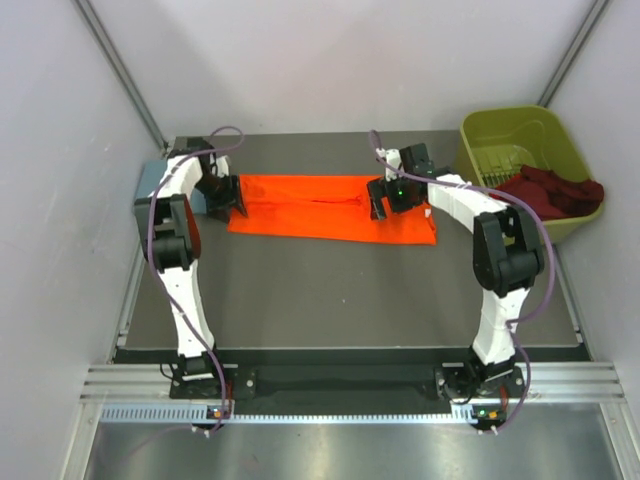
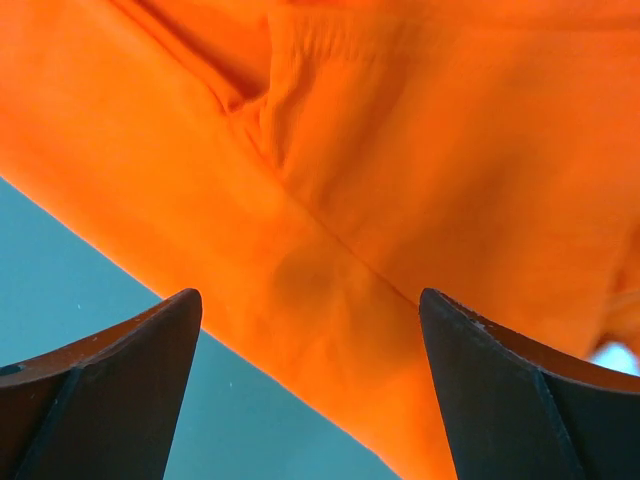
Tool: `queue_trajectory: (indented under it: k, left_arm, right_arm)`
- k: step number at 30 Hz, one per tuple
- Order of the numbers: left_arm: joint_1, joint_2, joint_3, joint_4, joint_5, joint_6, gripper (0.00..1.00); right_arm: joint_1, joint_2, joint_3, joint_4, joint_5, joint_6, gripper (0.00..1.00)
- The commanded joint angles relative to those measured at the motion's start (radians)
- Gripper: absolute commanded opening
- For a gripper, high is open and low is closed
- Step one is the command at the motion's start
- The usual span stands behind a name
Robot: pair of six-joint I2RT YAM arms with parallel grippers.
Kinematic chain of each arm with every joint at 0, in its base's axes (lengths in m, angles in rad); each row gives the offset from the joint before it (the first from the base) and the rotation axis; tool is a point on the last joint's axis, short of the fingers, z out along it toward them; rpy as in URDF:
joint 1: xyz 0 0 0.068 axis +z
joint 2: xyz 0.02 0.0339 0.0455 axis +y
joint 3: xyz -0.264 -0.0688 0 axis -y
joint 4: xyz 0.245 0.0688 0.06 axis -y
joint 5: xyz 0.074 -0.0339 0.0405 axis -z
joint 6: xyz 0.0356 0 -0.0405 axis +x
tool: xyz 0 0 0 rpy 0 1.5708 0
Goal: Fold and stack the t-shirts
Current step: Fold the tshirt
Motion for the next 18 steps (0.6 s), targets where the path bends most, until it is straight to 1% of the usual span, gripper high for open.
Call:
queue_trajectory:
  k: [1,8,13,14,16,18]
  left_arm:
    - [-0.025,0.042,0.11,0.031,-0.01,0.026,0.62]
    - [-0.071,0.115,0.23,0.052,-0.057,0.027,0.6]
    - [-0.097,0.177,0.286,0.075,-0.163,0.011,0.58]
    - [-0.096,0.19,0.296,0.074,-0.183,0.011,0.53]
    - [-0.096,0.181,0.282,0.064,-0.209,0.012,0.47]
    - [-0.085,0.133,0.253,0.052,-0.207,0.008,0.46]
  right_arm:
    - [-0.017,0.003,-0.003,0.019,-0.064,0.031,0.89]
    - [-0.017,0.022,-0.103,0.041,-0.038,0.025,0.88]
    - [-0.019,0.045,-0.083,0.03,-0.032,0.028,0.88]
    - [-0.02,0.049,-0.075,0.027,-0.028,0.028,0.89]
    - [-0.022,0.054,-0.055,0.024,-0.028,0.027,0.89]
    - [-0.022,0.052,-0.048,0.022,-0.026,0.022,0.89]
